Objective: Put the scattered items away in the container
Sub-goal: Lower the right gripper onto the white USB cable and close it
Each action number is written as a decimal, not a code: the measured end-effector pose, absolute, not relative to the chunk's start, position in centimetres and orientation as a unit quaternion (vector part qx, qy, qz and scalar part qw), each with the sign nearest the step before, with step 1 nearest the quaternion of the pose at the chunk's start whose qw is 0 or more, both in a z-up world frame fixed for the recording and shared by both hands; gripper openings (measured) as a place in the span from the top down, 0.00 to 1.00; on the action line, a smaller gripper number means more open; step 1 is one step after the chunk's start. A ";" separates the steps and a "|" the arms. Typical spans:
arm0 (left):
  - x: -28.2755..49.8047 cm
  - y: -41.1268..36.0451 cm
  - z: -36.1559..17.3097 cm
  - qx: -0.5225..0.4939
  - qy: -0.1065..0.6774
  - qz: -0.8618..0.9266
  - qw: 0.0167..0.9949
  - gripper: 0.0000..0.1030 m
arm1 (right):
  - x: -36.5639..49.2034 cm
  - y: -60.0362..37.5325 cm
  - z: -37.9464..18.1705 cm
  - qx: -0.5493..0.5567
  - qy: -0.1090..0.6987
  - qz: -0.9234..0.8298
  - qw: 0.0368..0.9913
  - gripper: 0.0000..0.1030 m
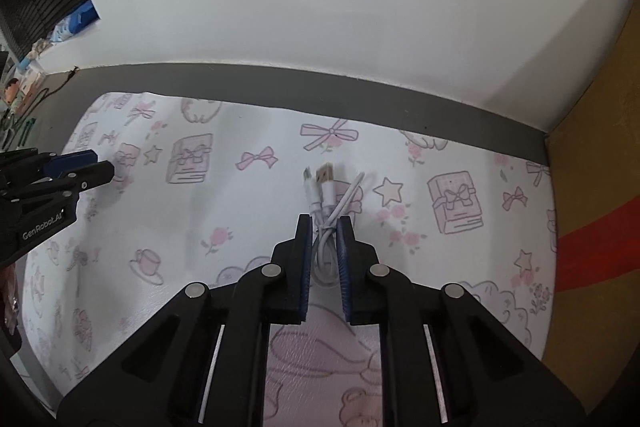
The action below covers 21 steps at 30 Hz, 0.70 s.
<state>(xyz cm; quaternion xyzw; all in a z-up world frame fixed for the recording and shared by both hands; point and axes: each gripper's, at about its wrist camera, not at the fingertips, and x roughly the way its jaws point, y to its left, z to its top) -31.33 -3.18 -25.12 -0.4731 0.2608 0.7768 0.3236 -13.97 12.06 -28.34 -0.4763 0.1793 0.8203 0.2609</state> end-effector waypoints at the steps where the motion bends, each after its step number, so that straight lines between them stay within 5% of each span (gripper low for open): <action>1: -31.0 -3.2 -24.3 -0.471 0.261 0.778 0.325 0.76 | -14.3 11.8 -27.9 -0.475 0.180 0.821 0.261 0.94; 8: -29.7 -3.3 -19.5 -0.443 0.262 0.790 0.333 0.76 | -13.5 11.2 -23.8 -0.456 0.177 0.831 0.267 0.97; 21: -31.2 -3.2 -23.8 -0.457 0.273 0.784 0.321 0.75 | -12.6 10.7 -24.5 -0.457 0.179 0.828 0.271 0.97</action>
